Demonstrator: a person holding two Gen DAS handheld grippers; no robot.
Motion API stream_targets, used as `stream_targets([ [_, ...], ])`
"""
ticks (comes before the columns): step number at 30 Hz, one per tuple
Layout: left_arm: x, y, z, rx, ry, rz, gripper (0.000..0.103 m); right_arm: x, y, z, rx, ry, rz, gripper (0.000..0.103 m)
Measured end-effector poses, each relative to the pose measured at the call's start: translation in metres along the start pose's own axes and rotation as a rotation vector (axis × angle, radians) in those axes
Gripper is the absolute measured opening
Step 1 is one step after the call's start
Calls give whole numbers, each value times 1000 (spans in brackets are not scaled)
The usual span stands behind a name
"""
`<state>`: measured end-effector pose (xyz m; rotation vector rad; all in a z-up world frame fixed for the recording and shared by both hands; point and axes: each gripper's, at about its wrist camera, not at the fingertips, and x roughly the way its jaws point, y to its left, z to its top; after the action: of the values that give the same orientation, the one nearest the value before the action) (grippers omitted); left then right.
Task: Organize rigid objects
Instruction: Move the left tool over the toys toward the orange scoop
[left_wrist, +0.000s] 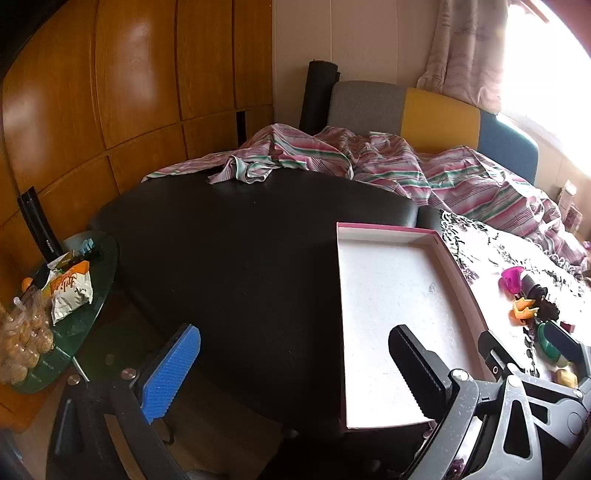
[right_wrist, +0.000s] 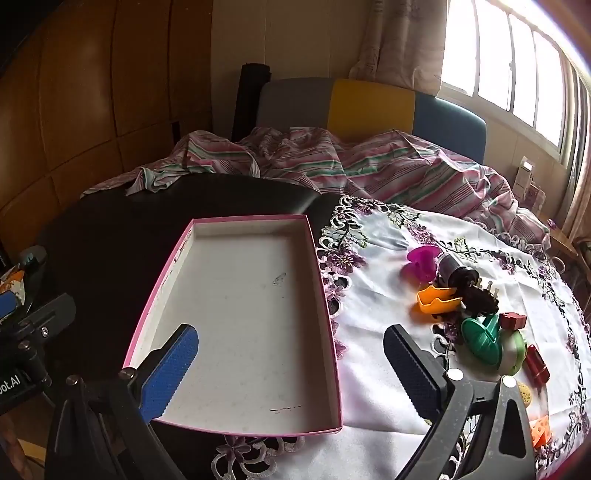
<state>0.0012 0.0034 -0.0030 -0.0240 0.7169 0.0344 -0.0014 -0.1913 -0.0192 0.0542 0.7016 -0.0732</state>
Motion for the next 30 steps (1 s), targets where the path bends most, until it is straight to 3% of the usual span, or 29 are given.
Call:
stream_targets([
  [23, 3, -10, -2, 38, 22, -21, 103, -7, -4, 6, -30, -31, -20, 102],
  [30, 9, -15, -2, 54, 51, -68, 103, -9, -22, 9, -13, -34, -36, 102],
])
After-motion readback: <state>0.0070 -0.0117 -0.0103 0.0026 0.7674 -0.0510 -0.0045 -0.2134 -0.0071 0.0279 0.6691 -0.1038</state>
